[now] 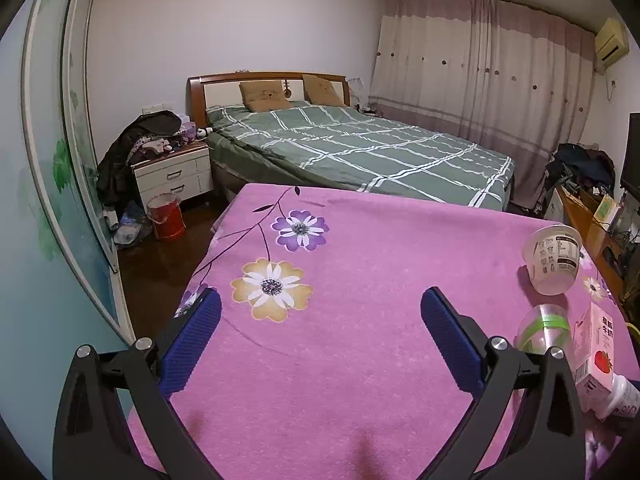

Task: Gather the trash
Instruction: 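Grasp the white supplement bottle with the right gripper, then carry the supplement bottle over the yellow bin and open the right gripper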

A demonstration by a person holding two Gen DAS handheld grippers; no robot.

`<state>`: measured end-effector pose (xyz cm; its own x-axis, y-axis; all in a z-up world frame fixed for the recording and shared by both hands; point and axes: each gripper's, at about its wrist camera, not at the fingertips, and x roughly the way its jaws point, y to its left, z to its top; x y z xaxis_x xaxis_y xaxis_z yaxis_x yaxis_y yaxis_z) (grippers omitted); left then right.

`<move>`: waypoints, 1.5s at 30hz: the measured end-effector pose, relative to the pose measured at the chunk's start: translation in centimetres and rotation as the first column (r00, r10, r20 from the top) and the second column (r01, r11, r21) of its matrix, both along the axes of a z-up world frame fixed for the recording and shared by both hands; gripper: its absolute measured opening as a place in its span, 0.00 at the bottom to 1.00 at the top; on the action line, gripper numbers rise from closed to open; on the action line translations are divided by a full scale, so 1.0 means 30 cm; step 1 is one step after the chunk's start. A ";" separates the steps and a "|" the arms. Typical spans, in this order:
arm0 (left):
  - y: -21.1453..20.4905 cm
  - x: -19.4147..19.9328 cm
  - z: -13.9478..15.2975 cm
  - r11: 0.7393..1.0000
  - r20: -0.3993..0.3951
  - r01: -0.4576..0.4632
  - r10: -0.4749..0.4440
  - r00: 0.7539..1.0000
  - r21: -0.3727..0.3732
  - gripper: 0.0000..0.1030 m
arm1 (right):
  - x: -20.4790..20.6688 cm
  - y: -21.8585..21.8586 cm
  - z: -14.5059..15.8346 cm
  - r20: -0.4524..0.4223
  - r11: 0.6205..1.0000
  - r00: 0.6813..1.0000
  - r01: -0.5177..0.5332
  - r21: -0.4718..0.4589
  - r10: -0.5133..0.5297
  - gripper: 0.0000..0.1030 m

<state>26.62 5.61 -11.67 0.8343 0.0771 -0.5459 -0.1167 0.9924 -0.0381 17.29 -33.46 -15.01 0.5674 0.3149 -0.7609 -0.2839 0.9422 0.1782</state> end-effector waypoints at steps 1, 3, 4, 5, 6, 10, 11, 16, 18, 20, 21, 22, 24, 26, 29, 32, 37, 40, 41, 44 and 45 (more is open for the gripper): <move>0.000 0.000 0.000 1.000 -0.001 0.001 -0.001 1.000 -0.002 0.96 | 0.006 -0.001 -0.004 -0.005 1.000 1.000 -0.004 0.007 0.004 0.56; 0.000 0.002 -0.001 1.000 -0.004 0.003 -0.003 1.000 -0.003 0.96 | 0.008 -0.004 -0.008 -0.006 1.000 1.000 0.002 0.022 -0.002 0.44; -0.002 0.004 -0.004 1.000 -0.007 0.006 -0.006 1.000 -0.004 0.96 | 0.005 -0.008 -0.007 -0.003 1.000 1.000 0.004 0.024 -0.004 0.44; -0.003 0.008 -0.007 1.000 -0.009 0.008 -0.008 1.000 -0.004 0.96 | 0.004 -0.008 -0.008 0.000 1.000 1.000 0.006 0.028 -0.006 0.44; -0.004 0.010 -0.009 1.000 -0.011 0.009 -0.009 1.000 -0.002 0.96 | -0.009 -0.009 0.001 0.008 0.999 1.000 0.008 0.039 -0.008 0.44; -0.015 0.009 -0.010 1.000 -0.011 0.019 -0.019 1.000 0.008 0.96 | -0.029 -0.015 0.025 0.028 0.999 1.000 0.002 0.052 -0.003 0.44; -0.016 0.010 -0.012 1.000 -0.009 0.021 -0.021 1.000 0.010 0.96 | -0.037 -0.020 0.034 0.033 0.998 0.999 0.001 0.056 -0.002 0.44; -0.021 0.007 -0.013 1.000 -0.006 0.028 -0.027 1.000 0.015 0.96 | -0.065 -0.070 0.069 0.057 0.997 0.998 0.037 0.060 -0.040 0.44; -0.020 0.008 -0.014 1.000 -0.008 0.028 -0.027 1.000 0.011 0.96 | -0.067 -0.132 0.081 0.065 0.993 0.993 0.100 0.063 -0.104 0.44; -0.020 0.009 -0.013 1.000 -0.011 0.030 -0.030 0.999 0.009 0.96 | -0.066 -0.183 0.086 0.064 0.986 0.985 0.154 0.060 -0.158 0.44; -0.021 0.009 -0.013 0.999 -0.012 0.032 -0.032 0.999 0.009 0.96 | -0.064 -0.215 0.089 0.065 0.981 0.979 0.187 0.057 -0.191 0.44; -0.021 0.009 -0.012 0.999 -0.012 0.033 -0.032 0.999 0.009 0.96 | -0.061 -0.258 0.093 0.069 0.971 0.969 0.235 0.048 -0.237 0.44; -0.025 0.008 -0.011 0.999 -0.010 0.036 -0.036 0.999 0.013 0.96 | -0.058 -0.333 0.101 0.082 0.951 0.947 0.309 0.026 -0.310 0.44; -0.027 0.011 -0.015 0.999 -0.012 0.038 -0.038 0.999 0.016 0.96 | -0.054 -0.382 0.100 0.089 0.935 0.931 0.355 0.011 -0.355 0.44; -0.030 0.013 -0.018 0.999 -0.017 0.040 -0.040 0.999 0.019 0.96 | -0.041 -0.482 0.086 0.087 0.898 0.895 0.440 -0.009 -0.438 0.44; -0.030 0.014 -0.019 0.999 -0.018 0.041 -0.040 0.999 0.019 0.96 | -0.030 -0.579 0.064 0.077 0.852 0.851 0.522 -0.034 -0.519 0.44; -0.034 0.016 -0.023 0.999 -0.023 0.044 -0.043 0.999 0.023 0.96 | -0.024 -0.714 0.016 0.045 0.790 0.792 0.610 -0.065 -0.608 0.44; -0.036 0.018 -0.027 0.999 -0.025 0.046 -0.045 0.999 0.027 0.96 | -0.029 -0.770 -0.006 0.046 0.757 0.762 0.647 -0.087 -0.646 0.44; -0.038 0.018 -0.028 0.999 -0.025 0.047 -0.046 0.999 0.028 0.96 | -0.028 -0.776 -0.010 0.047 0.753 0.758 0.652 -0.088 -0.650 0.47; -0.038 0.018 -0.028 0.999 -0.026 0.047 -0.046 0.999 0.027 0.96 | -0.026 -0.792 -0.010 0.061 0.741 0.745 0.667 -0.083 -0.664 0.56; -0.039 0.018 -0.029 0.999 -0.026 0.047 -0.046 0.999 0.028 0.96 | -0.022 -0.793 -0.008 0.064 0.737 0.741 0.672 -0.072 -0.669 0.56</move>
<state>27.15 4.45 -12.54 0.8232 0.0541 -0.5652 -0.0707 0.9975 -0.0076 16.62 -57.25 -15.24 0.6307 -0.2208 -0.7439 0.4229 0.9016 0.0910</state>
